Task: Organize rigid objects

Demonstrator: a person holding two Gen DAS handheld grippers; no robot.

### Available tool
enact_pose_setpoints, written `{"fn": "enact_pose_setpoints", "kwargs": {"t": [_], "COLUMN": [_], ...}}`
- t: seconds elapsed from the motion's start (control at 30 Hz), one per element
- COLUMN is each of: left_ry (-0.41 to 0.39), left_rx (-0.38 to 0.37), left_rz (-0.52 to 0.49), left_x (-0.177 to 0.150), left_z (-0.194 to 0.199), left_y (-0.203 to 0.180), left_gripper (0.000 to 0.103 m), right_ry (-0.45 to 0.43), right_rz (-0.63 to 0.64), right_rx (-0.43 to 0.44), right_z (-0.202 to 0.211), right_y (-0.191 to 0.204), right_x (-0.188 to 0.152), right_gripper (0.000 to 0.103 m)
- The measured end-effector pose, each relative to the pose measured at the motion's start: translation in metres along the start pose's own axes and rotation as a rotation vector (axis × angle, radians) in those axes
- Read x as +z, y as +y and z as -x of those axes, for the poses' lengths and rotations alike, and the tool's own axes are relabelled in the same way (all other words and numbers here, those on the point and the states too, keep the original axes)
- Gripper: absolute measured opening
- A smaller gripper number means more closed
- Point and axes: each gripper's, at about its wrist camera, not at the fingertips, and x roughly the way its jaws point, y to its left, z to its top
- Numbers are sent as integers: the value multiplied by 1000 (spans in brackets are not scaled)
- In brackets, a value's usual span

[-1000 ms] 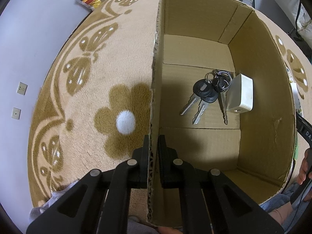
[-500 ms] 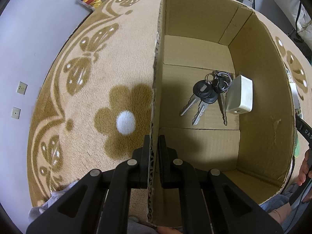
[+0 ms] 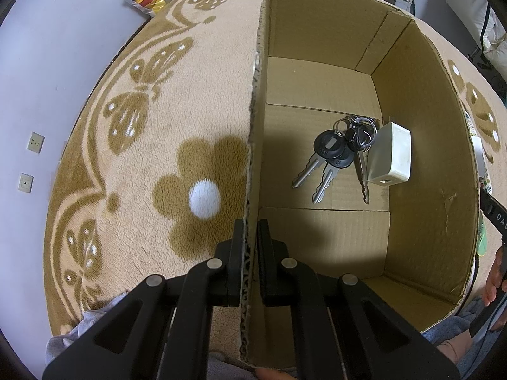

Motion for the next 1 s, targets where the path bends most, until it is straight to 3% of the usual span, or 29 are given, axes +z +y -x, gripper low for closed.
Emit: {"fn": "enact_pose_setpoints", "kwargs": {"t": [0.6,1.0], "left_ry": [0,0], "left_rx": [1,5], "left_rz": [-1,-3], "left_x": [0,0], "left_z": [0,0], "left_y": [3,4], "left_gripper": [7,8], "right_ry": [9,101], "right_rz": [39,100], "right_rx": [-49,-87], "right_z": [-9,-19], "right_y": [9,17], "right_x": [-3,-8], "right_gripper": [27,27]}}
